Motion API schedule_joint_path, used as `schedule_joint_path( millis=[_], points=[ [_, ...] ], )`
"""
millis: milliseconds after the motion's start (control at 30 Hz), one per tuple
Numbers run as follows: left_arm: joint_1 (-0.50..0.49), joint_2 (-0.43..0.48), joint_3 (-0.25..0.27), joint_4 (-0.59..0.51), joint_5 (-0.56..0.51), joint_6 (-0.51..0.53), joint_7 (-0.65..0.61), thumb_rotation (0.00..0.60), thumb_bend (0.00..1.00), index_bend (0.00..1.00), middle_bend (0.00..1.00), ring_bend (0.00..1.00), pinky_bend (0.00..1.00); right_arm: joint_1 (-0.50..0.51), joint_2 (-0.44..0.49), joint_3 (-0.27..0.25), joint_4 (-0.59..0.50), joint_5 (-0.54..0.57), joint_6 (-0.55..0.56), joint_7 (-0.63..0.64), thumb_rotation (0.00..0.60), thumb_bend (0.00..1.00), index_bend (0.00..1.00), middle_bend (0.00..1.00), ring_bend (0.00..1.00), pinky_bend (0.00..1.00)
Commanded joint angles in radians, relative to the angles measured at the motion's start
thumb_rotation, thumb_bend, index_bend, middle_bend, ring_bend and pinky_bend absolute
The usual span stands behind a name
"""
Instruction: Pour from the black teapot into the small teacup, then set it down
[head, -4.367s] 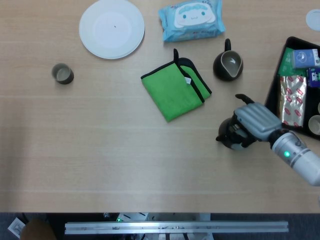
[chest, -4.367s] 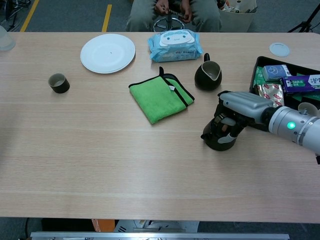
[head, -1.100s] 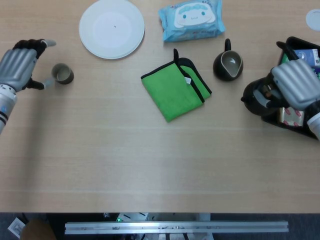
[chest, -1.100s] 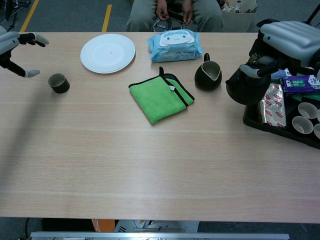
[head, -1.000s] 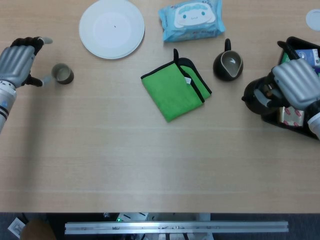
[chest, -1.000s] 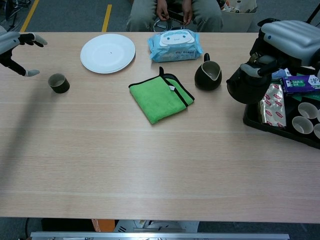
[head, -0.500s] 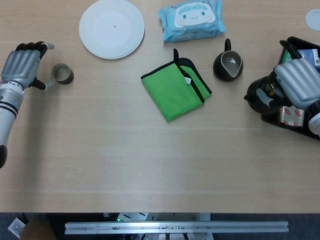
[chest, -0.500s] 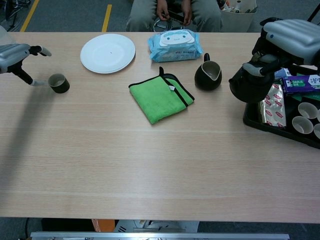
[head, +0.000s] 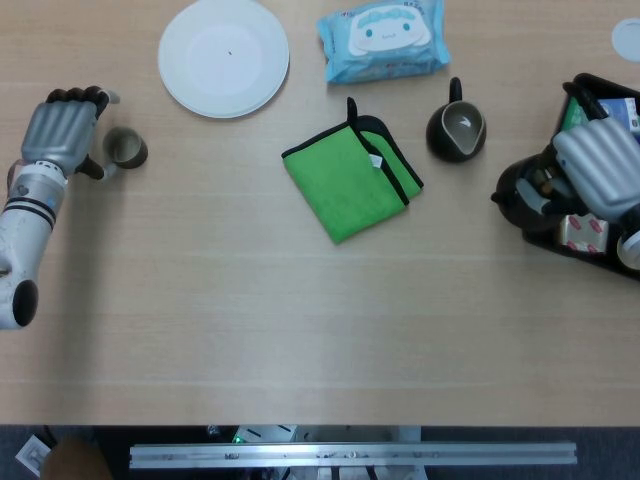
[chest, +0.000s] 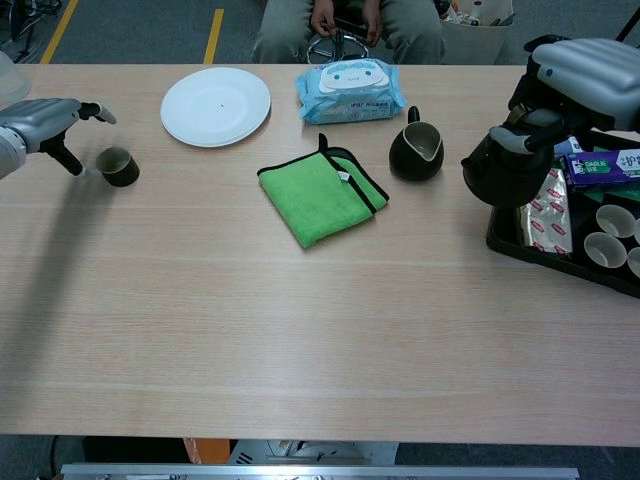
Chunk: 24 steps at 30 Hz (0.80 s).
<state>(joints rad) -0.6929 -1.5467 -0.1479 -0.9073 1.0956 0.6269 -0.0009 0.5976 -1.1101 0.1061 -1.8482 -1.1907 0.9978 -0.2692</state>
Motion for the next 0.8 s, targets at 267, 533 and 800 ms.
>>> schedule_joint_path(
  millis=[267,533,800],
  points=[
    [0.006,-0.049,0.001,0.051,-0.009,0.003,0.004,0.6,0.21,0.21,0.16,0.13,0.13,-0.001,-0.002,-0.001,-0.001,0.004,-0.002,-0.001,0.458,0.37,1.0,0.97,0.88,0.03],
    [0.003,-0.086,-0.004,0.082,0.004,0.011,-0.006,0.6,0.21,0.23,0.17,0.13,0.13,-0.005,-0.003,-0.002,0.001,0.005,-0.002,0.003,0.459,0.37,1.0,0.97,0.88,0.03],
    [-0.002,-0.12,-0.015,0.117,0.009,0.013,-0.018,0.6,0.21,0.24,0.18,0.13,0.13,-0.008,0.001,-0.002,-0.001,0.004,0.001,0.005,0.46,0.37,1.0,0.97,0.88,0.03]
  ],
)
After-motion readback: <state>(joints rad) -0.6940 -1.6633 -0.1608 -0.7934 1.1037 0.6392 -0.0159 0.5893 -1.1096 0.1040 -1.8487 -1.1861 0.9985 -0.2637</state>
